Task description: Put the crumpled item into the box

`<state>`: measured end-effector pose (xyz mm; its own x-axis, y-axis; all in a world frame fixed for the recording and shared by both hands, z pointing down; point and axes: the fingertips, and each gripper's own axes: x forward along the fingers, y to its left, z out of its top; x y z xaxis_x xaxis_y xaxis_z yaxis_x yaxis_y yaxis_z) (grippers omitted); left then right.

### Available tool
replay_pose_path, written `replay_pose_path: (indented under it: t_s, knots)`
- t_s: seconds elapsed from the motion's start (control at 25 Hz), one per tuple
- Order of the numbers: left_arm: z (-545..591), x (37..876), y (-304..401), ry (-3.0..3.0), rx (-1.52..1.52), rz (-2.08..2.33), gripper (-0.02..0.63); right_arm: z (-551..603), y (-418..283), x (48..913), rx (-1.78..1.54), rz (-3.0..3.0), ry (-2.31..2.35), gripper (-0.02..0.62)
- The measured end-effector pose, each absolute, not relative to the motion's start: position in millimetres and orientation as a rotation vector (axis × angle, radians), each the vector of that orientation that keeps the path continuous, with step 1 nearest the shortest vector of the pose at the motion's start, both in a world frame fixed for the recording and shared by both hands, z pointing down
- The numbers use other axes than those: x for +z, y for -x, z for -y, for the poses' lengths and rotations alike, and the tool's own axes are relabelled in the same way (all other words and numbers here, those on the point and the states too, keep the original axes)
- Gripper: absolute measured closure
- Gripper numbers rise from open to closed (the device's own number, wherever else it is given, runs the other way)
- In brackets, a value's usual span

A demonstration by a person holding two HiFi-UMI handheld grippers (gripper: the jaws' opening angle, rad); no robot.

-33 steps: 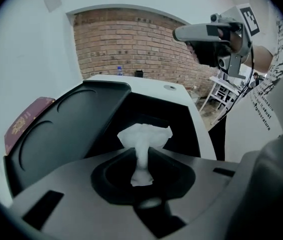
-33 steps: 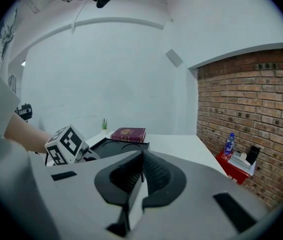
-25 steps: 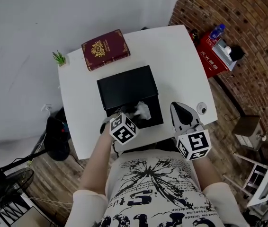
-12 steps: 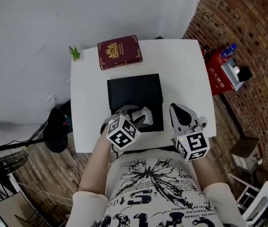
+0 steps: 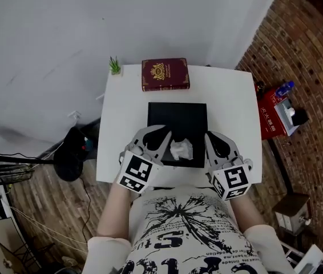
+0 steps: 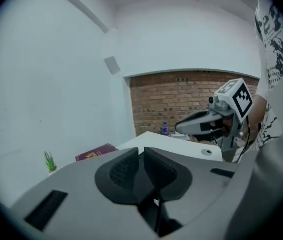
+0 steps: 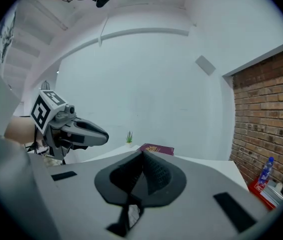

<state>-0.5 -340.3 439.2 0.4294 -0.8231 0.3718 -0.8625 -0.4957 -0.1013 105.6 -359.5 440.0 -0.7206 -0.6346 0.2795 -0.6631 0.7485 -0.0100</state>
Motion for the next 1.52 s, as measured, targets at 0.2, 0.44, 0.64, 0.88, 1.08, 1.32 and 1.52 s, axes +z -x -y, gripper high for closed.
replay_pose_path:
  t_s: [0.2,0.44,0.64,0.88,1.08,1.32,1.52]
  knots:
    - [318,415,46,-2.482,0.347,1.724,0.586,347,-83,430,0.12,2.742,-0.967,0.58]
    - [292,400,88,-2.4,0.168,1.861,0.592,331,-68,422,0.09,2.789,-0.957,0.58]
    - [283,397,91,-2.42,0.176,1.861,0.594,325,-68,417,0.071,2.797,-0.996,0.581]
    - [278,390,89,-2.468,0.17,1.844,0.592,318,-67,417,0.059,2.791,-0.992,0.581]
    - [274,382,92,-2.485,0.146,1.851,0.594,313,-65,415,0.011,2.785,-0.965,0.582]
    - [273,387,95,-2.488,0.162,1.823,0.594,313,-63,417,0.018,2.757,-1.011,0.581]
    - [272,391,97,-2.484,0.168,1.809,0.594,313,-58,421,0.016,2.75,-1.019,0.581]
